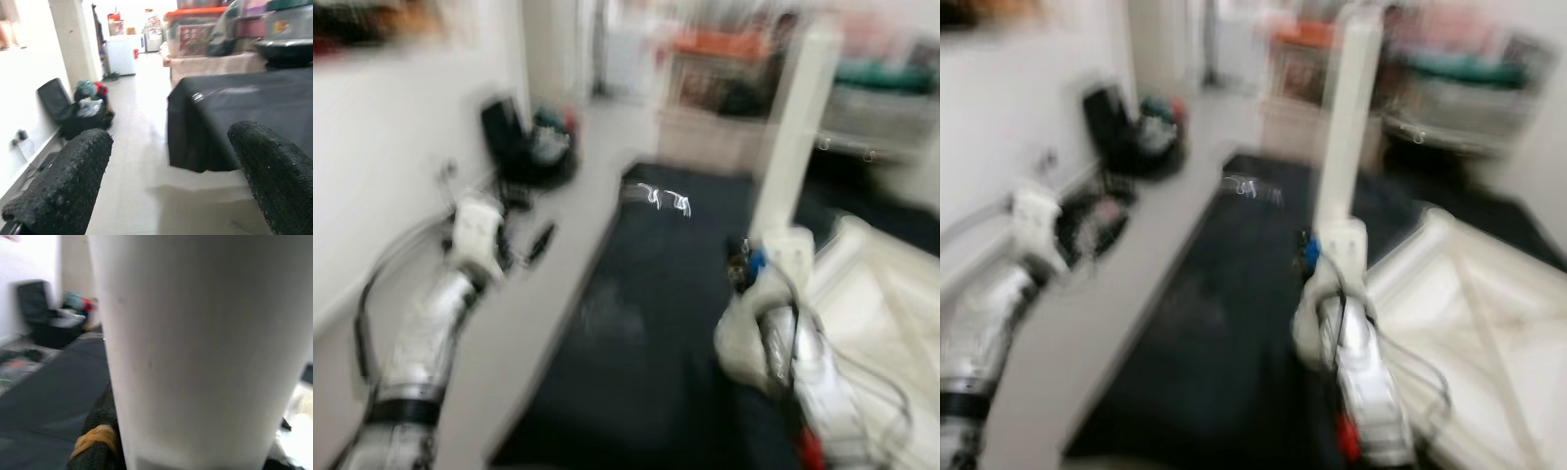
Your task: Building children table
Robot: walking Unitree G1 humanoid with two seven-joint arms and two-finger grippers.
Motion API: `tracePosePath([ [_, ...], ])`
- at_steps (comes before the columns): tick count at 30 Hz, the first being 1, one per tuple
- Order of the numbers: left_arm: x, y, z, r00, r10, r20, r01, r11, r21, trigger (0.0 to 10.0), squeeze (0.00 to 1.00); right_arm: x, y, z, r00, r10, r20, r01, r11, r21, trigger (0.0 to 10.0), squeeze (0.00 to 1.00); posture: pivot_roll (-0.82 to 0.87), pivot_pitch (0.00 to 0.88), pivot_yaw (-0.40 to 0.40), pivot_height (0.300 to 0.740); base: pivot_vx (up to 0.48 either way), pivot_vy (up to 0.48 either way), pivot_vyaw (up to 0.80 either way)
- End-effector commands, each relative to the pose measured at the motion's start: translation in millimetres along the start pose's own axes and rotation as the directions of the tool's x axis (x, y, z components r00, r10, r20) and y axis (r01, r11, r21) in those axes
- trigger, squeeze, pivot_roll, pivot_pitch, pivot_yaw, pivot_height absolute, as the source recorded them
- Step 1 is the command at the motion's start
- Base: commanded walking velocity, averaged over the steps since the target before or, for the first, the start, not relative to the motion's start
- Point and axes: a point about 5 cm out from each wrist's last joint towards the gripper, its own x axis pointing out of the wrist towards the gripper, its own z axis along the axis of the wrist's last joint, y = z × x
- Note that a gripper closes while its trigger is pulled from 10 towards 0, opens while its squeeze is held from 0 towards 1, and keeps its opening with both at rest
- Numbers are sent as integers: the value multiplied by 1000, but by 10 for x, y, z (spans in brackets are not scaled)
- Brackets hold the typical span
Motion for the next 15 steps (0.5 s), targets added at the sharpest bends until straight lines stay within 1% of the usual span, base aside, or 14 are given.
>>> tracePosePath([
  [1,96,-133,33,999,-31,12,31,1000,-3,10000,0,-61,41,-122,998,-21,-59,20,1000,-18,0,0,70,0,-93,740,0,0,0],
  [5,96,-127,23,1000,-25,9,25,1000,-3,10000,0,-68,54,-156,997,-30,-75,29,999,-15,0,0,70,0,-93,740,0,0,0],
  [9,103,-120,17,1000,-23,7,23,1000,-3,10000,0,-45,25,-181,994,-52,-96,53,999,10,0,0,68,0,-94,740,0,0,0],
  [11,104,-117,14,1000,-21,4,21,1000,-4,10000,0,17,-89,-177,988,-115,-107,121,991,52,0,0,67,0,-93,740,0,0,0],
  [12,104,-117,14,1000,-21,4,21,1000,-4,10000,0,17,-89,-177,988,-115,-107,121,991,52,0,0,67,0,-93,740,0,0,0],
  [14,108,-131,8,1000,-22,2,22,1000,-5,10000,0,77,-206,-147,980,-167,-105,176,980,88,0,0,67,0,-93,740,0,0,0],
  [15,110,-136,4,1000,-22,1,22,1000,-5,10000,0,90,-234,-136,979,-179,-103,188,978,92,0,0,64,0,-90,740,0,0,0],
])
